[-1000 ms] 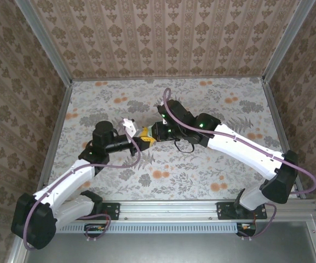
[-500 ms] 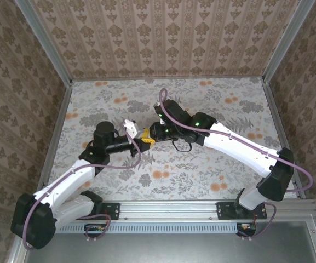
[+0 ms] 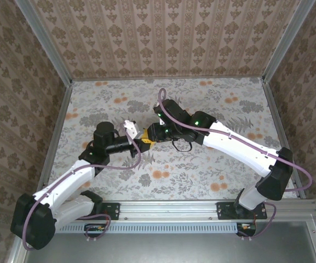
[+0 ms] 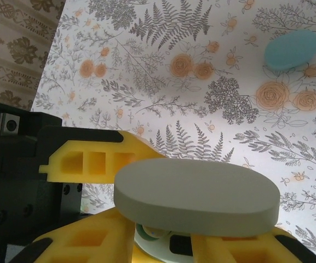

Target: Insert wireless bluetooth earbuds into charging case

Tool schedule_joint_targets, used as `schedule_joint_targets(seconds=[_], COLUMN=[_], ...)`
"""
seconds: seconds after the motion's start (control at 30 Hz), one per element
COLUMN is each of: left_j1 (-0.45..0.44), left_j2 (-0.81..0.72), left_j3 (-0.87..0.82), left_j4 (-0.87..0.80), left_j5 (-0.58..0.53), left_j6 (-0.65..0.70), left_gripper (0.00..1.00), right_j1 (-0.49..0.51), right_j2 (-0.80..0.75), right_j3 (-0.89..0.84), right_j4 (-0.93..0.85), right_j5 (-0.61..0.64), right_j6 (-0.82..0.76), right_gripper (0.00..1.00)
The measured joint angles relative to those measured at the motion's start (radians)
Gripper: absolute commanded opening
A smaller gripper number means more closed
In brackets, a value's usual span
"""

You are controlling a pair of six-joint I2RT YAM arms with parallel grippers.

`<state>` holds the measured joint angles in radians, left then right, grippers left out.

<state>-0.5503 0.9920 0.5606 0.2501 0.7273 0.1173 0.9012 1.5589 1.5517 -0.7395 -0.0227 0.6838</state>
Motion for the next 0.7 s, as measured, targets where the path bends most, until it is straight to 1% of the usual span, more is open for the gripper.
schedule_joint_targets(seconds=[0.27,0.57,0.7], left_j1=[0.0,0.016,0.034], left_j2=[-0.011,-0.035,-0.044], left_j3=[-0.008,-0.035,-0.037], left_j4=[0.003,0.023,0.033], left_j5=[-0.007,0.003,0.014], left_j6=[0.001,-0.003,-0.013], left_gripper=[0.0,0.0,0.0], right_j1=[-0.026,-0.046,-0.063], right_j2=[-0.012,-0.132,-0.156], right_j3=[-0.003,-0.01,-0.035], right_j4=[0.021,0.072,0.097], right_j5=[-0.056,-0.09,-0.091], right_j6=[0.023,0.027,0.027], right_gripper=[0.35,0.36,0.36])
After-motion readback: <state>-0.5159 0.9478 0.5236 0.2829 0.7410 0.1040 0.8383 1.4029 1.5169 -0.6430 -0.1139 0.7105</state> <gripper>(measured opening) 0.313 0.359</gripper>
